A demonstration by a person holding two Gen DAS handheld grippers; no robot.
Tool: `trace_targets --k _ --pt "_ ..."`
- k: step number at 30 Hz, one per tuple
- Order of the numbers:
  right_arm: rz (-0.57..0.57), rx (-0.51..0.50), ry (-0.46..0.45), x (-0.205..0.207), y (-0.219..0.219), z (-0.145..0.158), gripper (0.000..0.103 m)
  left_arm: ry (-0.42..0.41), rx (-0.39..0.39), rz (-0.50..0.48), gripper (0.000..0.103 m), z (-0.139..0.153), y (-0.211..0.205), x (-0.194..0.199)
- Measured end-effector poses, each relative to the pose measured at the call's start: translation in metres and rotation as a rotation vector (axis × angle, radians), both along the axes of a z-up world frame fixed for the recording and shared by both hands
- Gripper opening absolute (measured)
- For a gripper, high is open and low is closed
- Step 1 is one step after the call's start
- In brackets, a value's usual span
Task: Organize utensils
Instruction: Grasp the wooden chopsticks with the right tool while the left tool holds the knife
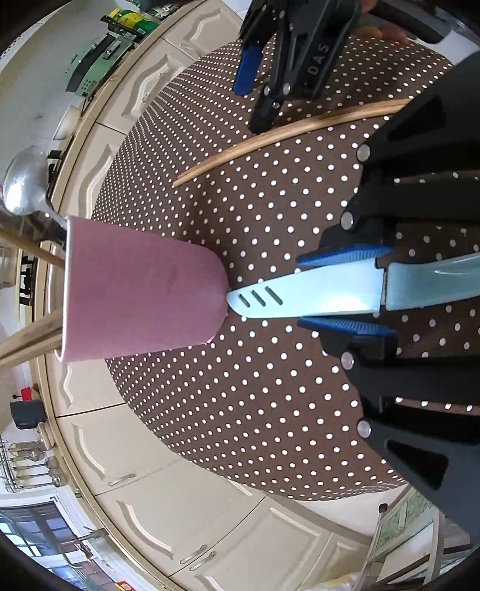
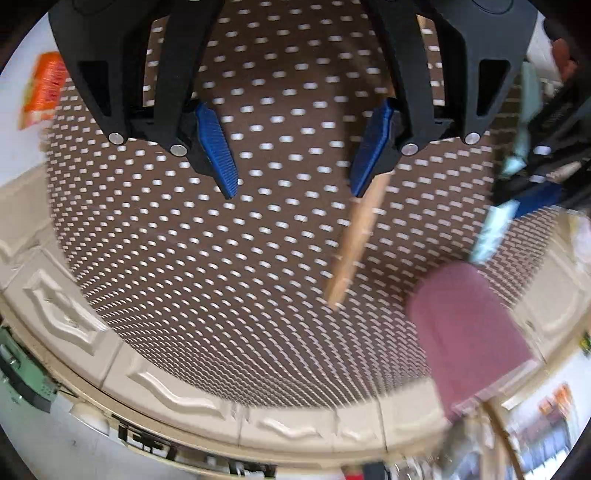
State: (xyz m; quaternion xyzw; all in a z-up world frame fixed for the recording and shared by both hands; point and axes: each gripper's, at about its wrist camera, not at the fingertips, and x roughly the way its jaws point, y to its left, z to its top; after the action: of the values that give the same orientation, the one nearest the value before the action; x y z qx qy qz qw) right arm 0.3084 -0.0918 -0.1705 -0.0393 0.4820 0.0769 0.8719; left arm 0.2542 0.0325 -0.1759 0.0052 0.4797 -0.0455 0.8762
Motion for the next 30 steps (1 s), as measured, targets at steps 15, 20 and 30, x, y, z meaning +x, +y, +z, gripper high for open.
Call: trace_targets --k 15,20,30 --pt "0.026 0.076 0.083 0.048 0.008 0.001 0.063 0.0 0.007 -0.013 0.027 -0.001 0.002 0.01" --pt "0.041 0.052 0.125 0.079 0.012 0.001 0.063 0.001 0.013 -0.011 0.027 -0.001 0.001 0.014" --pt "0.082 0.035 0.174 0.096 0.02 0.001 0.063 0.059 -0.024 -0.029 0.027 0.002 0.007 0.013"
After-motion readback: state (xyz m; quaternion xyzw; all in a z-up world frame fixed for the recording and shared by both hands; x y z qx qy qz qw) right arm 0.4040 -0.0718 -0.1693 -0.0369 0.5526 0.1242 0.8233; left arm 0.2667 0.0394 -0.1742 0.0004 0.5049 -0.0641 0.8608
